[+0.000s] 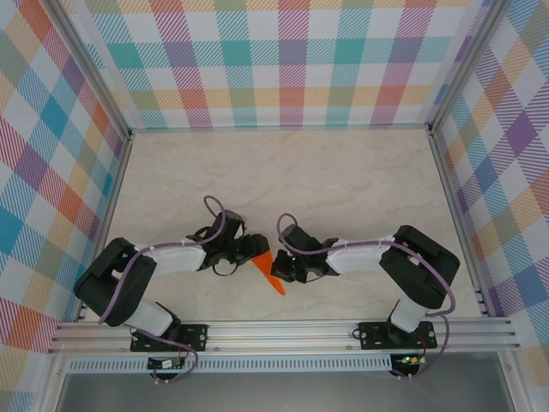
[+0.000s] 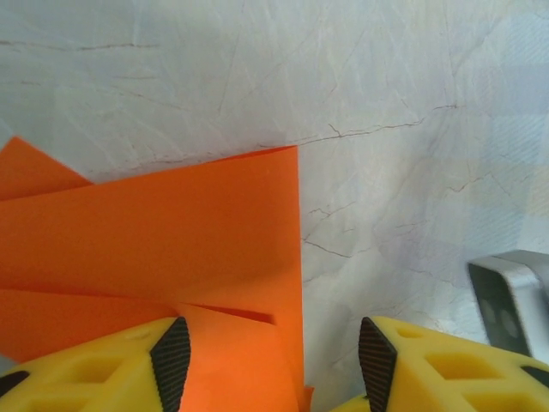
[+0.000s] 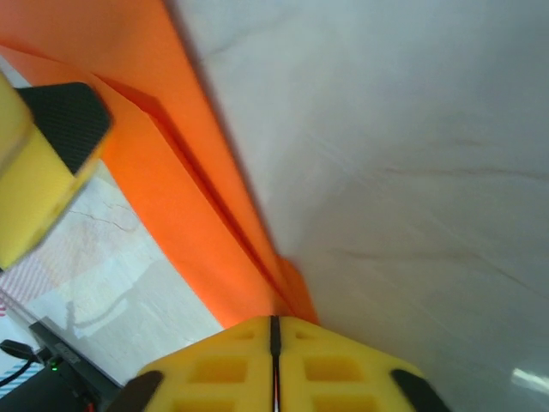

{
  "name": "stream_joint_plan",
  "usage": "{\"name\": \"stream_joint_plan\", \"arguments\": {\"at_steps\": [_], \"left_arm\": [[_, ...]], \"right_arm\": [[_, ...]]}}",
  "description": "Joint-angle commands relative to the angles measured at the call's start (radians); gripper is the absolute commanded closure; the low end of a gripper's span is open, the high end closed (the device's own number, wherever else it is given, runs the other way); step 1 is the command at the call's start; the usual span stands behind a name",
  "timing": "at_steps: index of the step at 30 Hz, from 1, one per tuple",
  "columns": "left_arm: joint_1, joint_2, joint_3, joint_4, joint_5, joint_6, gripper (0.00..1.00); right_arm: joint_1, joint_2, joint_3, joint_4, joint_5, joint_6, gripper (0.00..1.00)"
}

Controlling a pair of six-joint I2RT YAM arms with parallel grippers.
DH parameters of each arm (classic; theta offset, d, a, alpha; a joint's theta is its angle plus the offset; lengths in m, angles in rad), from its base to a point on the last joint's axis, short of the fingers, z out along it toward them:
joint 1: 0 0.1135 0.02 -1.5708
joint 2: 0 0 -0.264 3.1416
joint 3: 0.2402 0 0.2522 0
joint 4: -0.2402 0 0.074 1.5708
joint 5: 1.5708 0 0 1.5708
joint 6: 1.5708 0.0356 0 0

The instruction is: Fold a paper plane with a square sheet of paper (pick it up from the middle)

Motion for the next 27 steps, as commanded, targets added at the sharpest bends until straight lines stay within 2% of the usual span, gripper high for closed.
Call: {"name": "stream_joint_plan", "arguments": {"at_steps": [1,4,7,12,16,23,27], "left_arm": [[0.002,-0.063,0.054,-0.133,-0.045,0.065,0.38],[-0.003,-0.122,0.13,-0.28,-0.067,0.074,0.25],[-0.019,-0.138,0.229,-0.513,-0.157,0.046,0.22],[-0.087,-0.112,0.307,-0.713,-0.27,-0.043,0.2],[-0.117,-0.1,0.312,-0.77,-0.329,-0.086,0.2],[-0.118,-0.073,0.269,-0.724,-0.283,-0.082,0.25],[-0.118,-0.049,0.248,-0.707,-0.264,-0.066,0.36]], "right_arm": [[0.0,-0.122,-0.034,-0.127,0.094,-0.058,0.81],[-0.051,-0.212,-0.053,-0.221,0.137,-0.093,0.78],[-0.132,-0.256,-0.09,-0.234,0.122,-0.118,0.76],[-0.169,-0.284,-0.076,-0.218,0.103,-0.192,0.71],[-0.165,-0.26,-0.046,-0.144,0.013,-0.258,0.65],[-0.135,-0.149,0.008,-0.073,-0.087,-0.307,0.54],[-0.112,-0.078,0.055,-0.075,-0.113,-0.328,0.51]]}}
